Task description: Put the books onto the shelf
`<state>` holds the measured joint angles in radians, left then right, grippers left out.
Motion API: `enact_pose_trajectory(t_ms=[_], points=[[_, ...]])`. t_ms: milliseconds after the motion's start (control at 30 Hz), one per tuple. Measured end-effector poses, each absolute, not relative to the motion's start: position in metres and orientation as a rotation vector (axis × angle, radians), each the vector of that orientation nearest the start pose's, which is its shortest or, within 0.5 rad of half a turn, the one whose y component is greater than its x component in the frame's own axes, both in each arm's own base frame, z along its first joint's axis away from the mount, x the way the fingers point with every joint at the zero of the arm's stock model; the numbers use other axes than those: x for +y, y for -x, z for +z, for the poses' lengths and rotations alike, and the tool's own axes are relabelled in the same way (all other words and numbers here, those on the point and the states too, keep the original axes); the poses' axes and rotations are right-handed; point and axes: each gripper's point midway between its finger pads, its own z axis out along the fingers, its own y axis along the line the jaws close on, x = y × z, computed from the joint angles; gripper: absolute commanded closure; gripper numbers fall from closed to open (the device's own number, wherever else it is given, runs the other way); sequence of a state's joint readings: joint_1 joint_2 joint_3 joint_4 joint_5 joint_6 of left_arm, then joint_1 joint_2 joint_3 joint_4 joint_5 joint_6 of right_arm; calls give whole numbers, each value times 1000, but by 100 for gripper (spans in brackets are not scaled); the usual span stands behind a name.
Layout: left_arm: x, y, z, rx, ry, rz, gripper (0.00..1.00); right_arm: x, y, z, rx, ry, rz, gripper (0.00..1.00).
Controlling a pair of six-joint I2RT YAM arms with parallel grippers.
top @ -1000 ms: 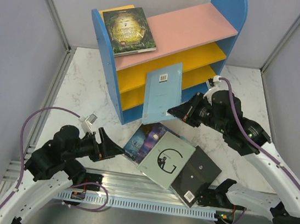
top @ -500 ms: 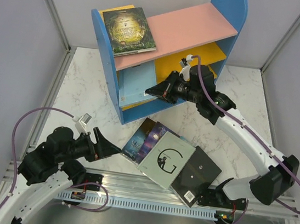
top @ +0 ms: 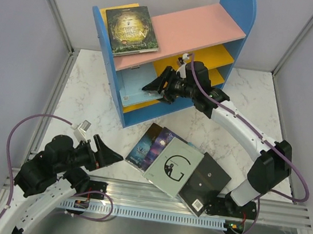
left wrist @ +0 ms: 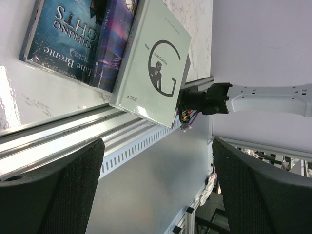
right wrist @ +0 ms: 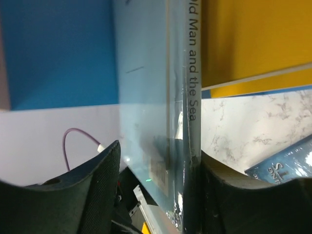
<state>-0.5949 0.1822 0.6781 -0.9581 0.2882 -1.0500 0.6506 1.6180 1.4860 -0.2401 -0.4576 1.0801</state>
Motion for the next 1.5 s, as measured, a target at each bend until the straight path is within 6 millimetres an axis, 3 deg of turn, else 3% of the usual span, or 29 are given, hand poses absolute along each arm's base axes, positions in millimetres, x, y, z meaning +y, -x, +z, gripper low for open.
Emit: enact_pose_trajectory(t_ms=[200, 567, 600, 633, 700, 800, 900, 1000, 1233, 1500], points=[[-151, -73, 207, 2267, 316, -1252, 7, 375, -312, 277, 2323, -156, 1460, 35], [-151, -73, 207, 2269, 319, -1249, 6, 360, -310, 276, 2296, -170, 1462, 33], [-151, -73, 207, 2269, 319, -1248, 6, 359, -309, 277, 2294, -170, 1462, 35], [-151, -73, 207, 2269, 320, -1247, 6, 358, -309, 278, 2292, -170, 1461, 49], [-151, -73, 207, 2269, 320, -1247, 6, 357, -309, 281, 2280, -162, 1468, 57], [-151, -73, 207, 2268, 321, -1245, 6, 357, -307, 288, 2264, -160, 1488, 78], [-150, -74, 206, 2267, 323, -1243, 6, 357, -307, 303, 2222, -162, 1538, 88], [-150, -74, 206, 2267, 323, -1242, 6, 357, -306, 315, 2182, -148, 1559, 92], [-150, -74, 206, 2267, 324, -1242, 6, 358, -308, 314, 2190, -175, 1569, 99], [-149, -72, 203, 2282, 329, -1233, 7, 368, -333, 312, 2178, -259, 1566, 100]])
